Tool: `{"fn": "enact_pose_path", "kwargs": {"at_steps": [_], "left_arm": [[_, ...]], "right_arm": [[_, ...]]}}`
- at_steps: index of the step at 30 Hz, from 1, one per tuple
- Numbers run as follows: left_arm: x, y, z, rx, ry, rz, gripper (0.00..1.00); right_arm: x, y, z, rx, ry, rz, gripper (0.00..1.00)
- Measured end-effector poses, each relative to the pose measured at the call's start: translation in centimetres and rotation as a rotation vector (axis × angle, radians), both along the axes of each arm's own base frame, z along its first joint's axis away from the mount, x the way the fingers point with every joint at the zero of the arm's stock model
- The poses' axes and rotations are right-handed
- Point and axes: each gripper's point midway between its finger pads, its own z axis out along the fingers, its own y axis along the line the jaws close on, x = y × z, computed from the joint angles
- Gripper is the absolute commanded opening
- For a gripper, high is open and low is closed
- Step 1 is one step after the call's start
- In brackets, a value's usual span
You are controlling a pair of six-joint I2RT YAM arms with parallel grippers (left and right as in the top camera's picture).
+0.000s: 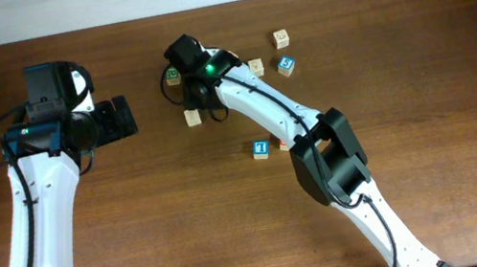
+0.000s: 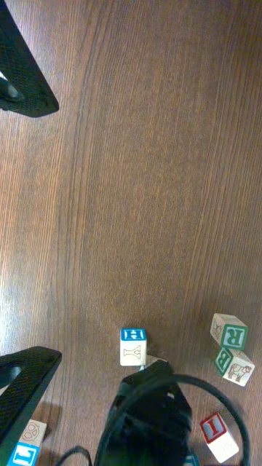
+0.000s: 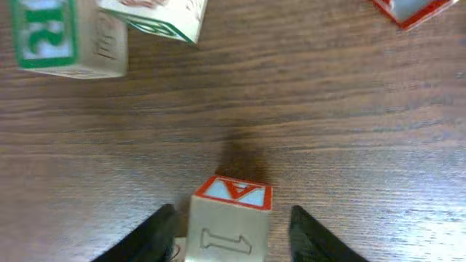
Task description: Rotate 5 blocks
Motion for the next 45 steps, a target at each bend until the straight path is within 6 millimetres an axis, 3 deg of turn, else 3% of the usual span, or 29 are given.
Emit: {"fn": "enact_pose_path", "kwargs": {"at_steps": [5,8,17,18,20,24,29,33,36,40,45], "left_arm": [[0.0,0.0,0.0,0.0,0.0,0.0,0.99],[0.0,0.0,0.0,0.0,0.0,0.0,0.99],[0.0,0.0,0.0,0.0,0.0,0.0,0.99],[0.0,0.0,0.0,0.0,0.0,0.0,0.99],[0.0,0.0,0.0,0.0,0.0,0.0,0.99],[0.0,0.1,0.0,0.0,0.0,0.002,0.99],[0.0,0.1,0.0,0.0,0.0,0.002,0.99],[0.0,0.1,0.0,0.0,0.0,0.002,0.99],[0.0,0.1,0.0,0.0,0.0,0.002,0.99],[0.0,0.1,0.0,0.0,0.0,0.002,0.99],[0.0,0.1,0.0,0.0,0.0,0.002,0.99]], "right_arm": [[-0.5,-0.7,-0.8,-0.034,0.025,-0.009,0.29],[-1.8,-1.7,-0.9,-0.078,0.075,-0.01,0.28],[-10.3,-4.1,-1.0,-0.151,0.435,0.032,0.3],[-11.1,-4.1,-0.9,-0.161,0.457,0.037,0.3],[-12.2,-4.1,-0.9,-0.184,0.488,0.05,0.4],[-13.8,-4.1,-1.1,-0.207,0.537,0.062,0.41],[-13.0,-3.8,-0.6,-0.194,0.511,0.107,0.53],[-6.5,-0.8,3.5,-0.04,0.245,0.189,0.57],[-3.2,0.9,4.3,0.024,0.104,0.221,0.56],[-1.7,2.1,2.8,0.022,0.028,0.249,0.56],[-1.4,2.3,1.5,0.001,0.023,0.274,0.52]]}}
